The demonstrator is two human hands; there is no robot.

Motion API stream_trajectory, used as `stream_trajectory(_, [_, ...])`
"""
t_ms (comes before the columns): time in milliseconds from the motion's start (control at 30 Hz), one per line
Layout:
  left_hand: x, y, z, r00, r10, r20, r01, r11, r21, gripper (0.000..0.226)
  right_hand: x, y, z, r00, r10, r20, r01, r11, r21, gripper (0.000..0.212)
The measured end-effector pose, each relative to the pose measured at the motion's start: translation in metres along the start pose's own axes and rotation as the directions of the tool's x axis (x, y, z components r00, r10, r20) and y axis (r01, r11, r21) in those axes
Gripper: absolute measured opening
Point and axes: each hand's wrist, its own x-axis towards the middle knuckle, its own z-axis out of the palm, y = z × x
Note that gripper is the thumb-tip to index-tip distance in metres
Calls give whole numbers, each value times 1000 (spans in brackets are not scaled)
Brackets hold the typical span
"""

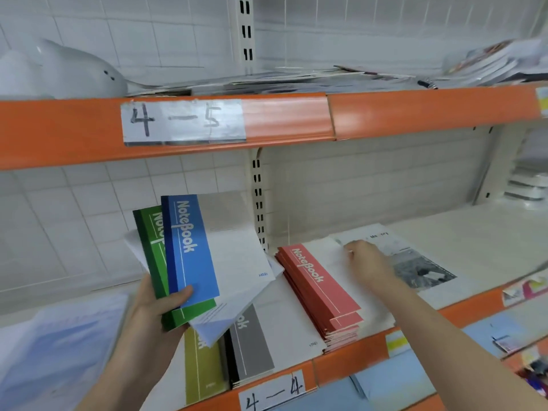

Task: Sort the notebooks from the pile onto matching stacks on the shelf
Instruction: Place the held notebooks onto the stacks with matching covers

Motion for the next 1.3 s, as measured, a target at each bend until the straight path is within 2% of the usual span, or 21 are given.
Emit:
stream_trajectory(67, [1,1,1,1000,9,-9,-9,1000,-7,52,-8,0,3,999,-28,-24,26,995,-97,26])
stream_trajectory(167, [3,-1,2,1000,7,-16,-7,1000,-1,55,-19,-2,1,998,-37,-44,30,990,-141,36])
stream_trajectory(267, [3,-6,3,1000,-5,-29,4,1000,-15,56,-30,-10,-7,998,-40,-53,28,975,-220,18])
stream_trajectory(300, [2,-8,3,1000,-8,-26,8,1000,-23,55,-33,-12,-10,996,-60,-66,44,972,-229,21])
stream_trajectory(367, [0,-10,3,1000,-15,-12,15,999,-32,55,-37,-11,-13,984,-168,-59,159,978,-137,33])
stream_trajectory(467, [-1,-14,2,1000,-22,12,22,999,-30,56,-54,-12,-19,904,-393,165,362,912,190,35])
stream_trajectory(533, [-2,-16,1,999,-23,22,24,999,-30,54,-71,-12,-26,826,-461,325,397,884,247,49])
stream_trajectory(700, [-4,-19,0,999,-24,32,24,1000,2,55,-99,-9,-38,724,-528,444,423,848,320,73])
stream_trajectory(833, [-9,-19,4,999,-29,31,28,999,18,56,-102,-9,-33,737,-576,355,544,816,196,65])
stream_trajectory(1000, [-14,-20,7,998,-54,25,54,998,21,58,-100,-9,-32,758,-558,337,529,829,181,63])
stream_trajectory(1167, [-16,-24,7,998,-65,9,65,998,19,55,-98,-9,-32,767,-555,323,485,830,274,59])
stream_trajectory(1300, [-21,-27,9,998,-63,-17,64,998,19,58,-105,-15,-37,768,-540,344,415,829,375,46])
